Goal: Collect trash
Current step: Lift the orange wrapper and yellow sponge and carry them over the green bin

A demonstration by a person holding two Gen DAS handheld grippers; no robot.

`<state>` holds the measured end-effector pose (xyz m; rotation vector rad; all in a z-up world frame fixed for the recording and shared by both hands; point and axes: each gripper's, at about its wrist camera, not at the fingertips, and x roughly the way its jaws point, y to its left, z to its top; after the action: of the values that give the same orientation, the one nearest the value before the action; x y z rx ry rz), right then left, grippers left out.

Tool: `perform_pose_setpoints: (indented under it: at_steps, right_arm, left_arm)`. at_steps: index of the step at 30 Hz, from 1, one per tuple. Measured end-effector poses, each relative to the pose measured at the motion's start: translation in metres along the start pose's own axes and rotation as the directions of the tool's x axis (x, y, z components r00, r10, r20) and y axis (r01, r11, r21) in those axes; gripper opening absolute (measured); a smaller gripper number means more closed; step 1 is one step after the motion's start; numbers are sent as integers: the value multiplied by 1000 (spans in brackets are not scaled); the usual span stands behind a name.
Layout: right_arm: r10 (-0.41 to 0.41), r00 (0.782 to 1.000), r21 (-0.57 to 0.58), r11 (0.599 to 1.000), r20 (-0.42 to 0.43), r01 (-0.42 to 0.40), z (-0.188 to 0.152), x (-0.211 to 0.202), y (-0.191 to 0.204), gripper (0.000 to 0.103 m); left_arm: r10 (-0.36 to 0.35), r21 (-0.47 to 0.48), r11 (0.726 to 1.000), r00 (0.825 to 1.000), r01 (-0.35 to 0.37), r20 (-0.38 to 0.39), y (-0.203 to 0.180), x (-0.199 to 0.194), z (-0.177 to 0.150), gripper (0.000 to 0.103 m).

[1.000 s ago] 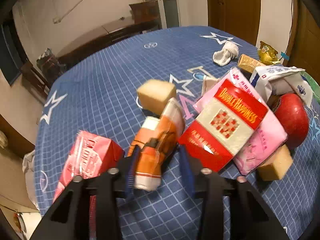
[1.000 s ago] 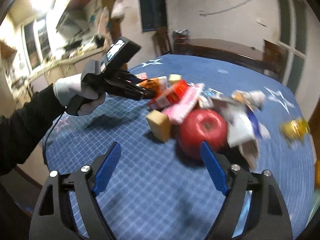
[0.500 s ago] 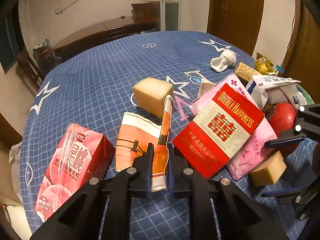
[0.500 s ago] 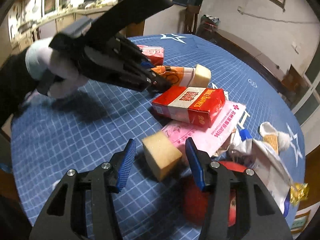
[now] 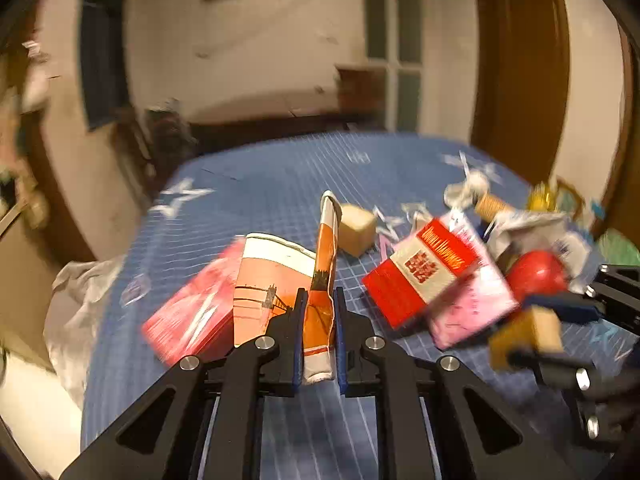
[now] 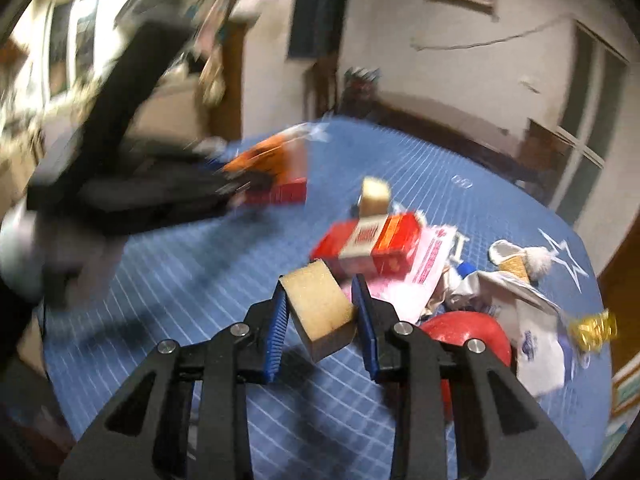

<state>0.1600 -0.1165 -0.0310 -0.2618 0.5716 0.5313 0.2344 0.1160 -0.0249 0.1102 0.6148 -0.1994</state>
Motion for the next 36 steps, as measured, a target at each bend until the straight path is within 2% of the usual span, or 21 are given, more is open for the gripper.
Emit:
perform_pose_setpoints:
  at_steps: [5, 8, 12, 15, 23, 27, 36]
  right_arm:
    - [-51, 993, 102, 994, 109, 40, 7, -25, 11, 30]
    - [-74, 986, 153, 987, 147, 52, 8, -41, 10, 30]
    - [-116, 977, 199, 977, 176, 80, 0, -61, 9, 30]
    - [-136, 972, 212, 973, 192, 94, -9, -72, 9, 30]
    - [-157, 967, 250, 963, 202, 104, -23, -97, -8, 30]
    - [-171, 963, 265, 958, 210, 113, -29, -114, -21, 30]
    - [-241, 955, 312, 933, 175, 178, -50, -161, -81, 30]
  left_arm:
    - [92, -138, 987, 993, -80, 81, -9, -64, -37, 14]
    - [134, -156, 981, 983, -114, 127, -27, -93, -52, 14]
    - [154, -189, 975, 972, -120, 177, -41, -124, -60, 14]
    - [166, -176, 976, 963, -129, 213, -52, -144, -61, 14]
    - [137, -161, 982, 967, -103, 216, -69, -152, -54, 14]
    - [112, -138, 987, 967, -82, 229, -90, -153, -45, 14]
    - [-19, -53, 998, 973, 32, 232, -159, -140, -16, 14]
